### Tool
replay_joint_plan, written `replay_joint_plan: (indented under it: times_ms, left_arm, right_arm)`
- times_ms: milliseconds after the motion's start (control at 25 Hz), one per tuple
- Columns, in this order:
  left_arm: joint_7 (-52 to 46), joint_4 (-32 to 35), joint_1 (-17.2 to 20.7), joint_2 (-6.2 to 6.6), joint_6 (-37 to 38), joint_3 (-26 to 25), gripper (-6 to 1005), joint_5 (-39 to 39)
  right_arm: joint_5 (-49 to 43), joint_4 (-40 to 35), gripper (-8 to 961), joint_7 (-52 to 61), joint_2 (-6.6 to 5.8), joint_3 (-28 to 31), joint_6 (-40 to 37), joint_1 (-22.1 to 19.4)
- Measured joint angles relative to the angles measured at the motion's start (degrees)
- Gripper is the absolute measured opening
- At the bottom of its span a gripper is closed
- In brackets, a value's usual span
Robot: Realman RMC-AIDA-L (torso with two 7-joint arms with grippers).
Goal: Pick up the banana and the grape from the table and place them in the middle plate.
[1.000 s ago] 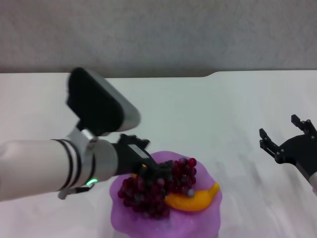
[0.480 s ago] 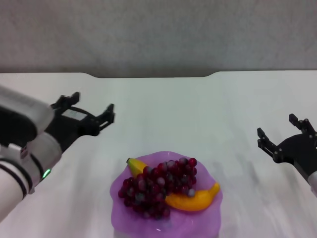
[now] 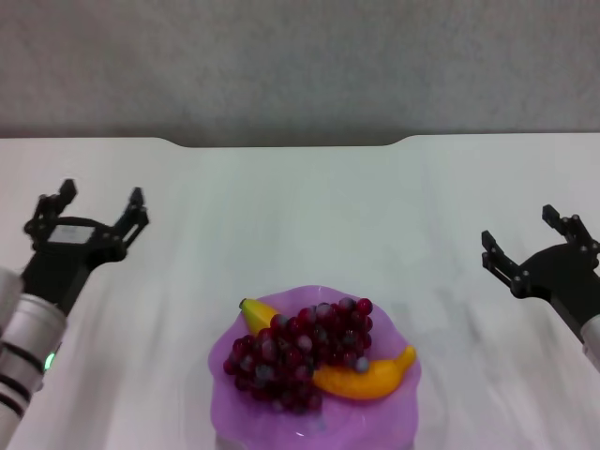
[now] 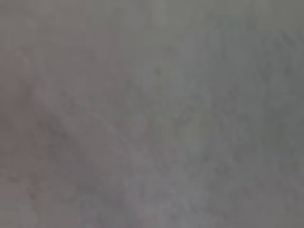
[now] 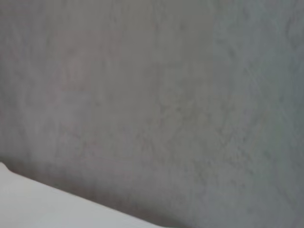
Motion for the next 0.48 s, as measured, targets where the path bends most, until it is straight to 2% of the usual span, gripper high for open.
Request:
replay_joint_plan:
  times_ms: [120,240,320,480]
  left_arm:
    - [-9.3,-11.7,-4.5,-0.07,8.8,0.6,892,-0.1]
    - [-17.0,-19.9,-8.3,-0.08,11.0,0.1,892,-0.1]
    - [-19.6,-23.6,-10.2,-0.08,11.5,-0.1,892,-0.8]
    - [-20.1,-25.9,-11.4,-0.07,11.5,0.1,892,-3.2]
  right_arm:
    - [0.5,0.2,894,0.7,0.00,0.2,-0.9,-0.1]
    - [1.9,-0.3,894,1.6,-0.09,0.2,-0.9,0.1]
    - [2.3,-0.4,894,1.6,-0.13,0.2,-0.9,0.3]
    - [3.2,-0.8,894,1.6,-0.09,0.2,-1.1,0.3]
